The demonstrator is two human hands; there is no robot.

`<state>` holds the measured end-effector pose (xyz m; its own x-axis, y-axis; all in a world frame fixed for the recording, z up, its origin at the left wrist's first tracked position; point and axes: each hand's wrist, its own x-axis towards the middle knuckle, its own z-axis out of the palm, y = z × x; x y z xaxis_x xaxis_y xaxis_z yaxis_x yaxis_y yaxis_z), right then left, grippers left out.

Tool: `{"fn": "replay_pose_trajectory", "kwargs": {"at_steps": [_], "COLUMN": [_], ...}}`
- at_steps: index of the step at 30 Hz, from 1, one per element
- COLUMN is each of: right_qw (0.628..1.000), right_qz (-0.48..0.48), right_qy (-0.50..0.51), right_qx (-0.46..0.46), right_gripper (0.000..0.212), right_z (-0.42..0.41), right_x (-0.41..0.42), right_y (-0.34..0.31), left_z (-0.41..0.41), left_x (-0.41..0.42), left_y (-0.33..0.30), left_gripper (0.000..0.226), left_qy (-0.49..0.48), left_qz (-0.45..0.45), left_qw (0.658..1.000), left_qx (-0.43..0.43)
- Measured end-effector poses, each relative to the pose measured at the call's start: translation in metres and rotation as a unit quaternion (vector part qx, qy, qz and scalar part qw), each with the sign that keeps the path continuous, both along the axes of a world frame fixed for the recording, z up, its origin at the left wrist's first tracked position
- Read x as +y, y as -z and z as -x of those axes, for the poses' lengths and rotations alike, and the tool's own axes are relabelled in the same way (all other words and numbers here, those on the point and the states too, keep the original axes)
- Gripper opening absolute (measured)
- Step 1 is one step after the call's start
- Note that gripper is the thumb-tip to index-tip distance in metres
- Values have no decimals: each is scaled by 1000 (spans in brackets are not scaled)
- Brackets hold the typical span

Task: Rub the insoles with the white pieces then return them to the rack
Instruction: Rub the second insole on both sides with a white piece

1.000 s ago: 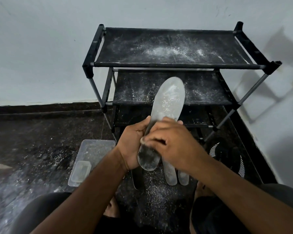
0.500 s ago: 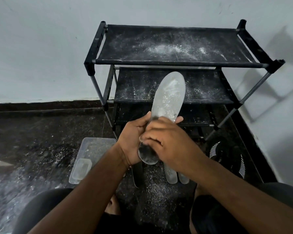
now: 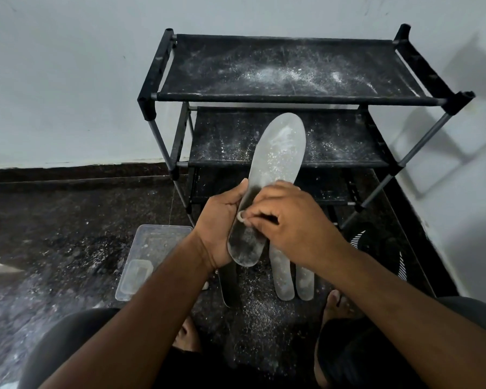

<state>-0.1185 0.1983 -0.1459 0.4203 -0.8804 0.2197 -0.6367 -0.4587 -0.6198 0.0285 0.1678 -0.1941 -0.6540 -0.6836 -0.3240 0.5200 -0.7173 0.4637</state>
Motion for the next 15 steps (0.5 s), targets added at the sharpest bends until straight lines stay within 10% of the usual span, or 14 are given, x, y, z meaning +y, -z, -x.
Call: {"fn": "replay_pose_trajectory", "kwargs": {"at_steps": [15], "right_qw": [998], "right_qz": [-50], "right_qy": [-41], "right_qx": [-4], "right_gripper": [12], "right_z": [-12], "right_x": [13], "right_y": [0], "left_z": [0], "left_x": [4], "left_y": [-4], "left_gripper": [62], "left_qy": [9], "left_qz": [-14], "left_qw": [1000], "left_qx": [-18]}}
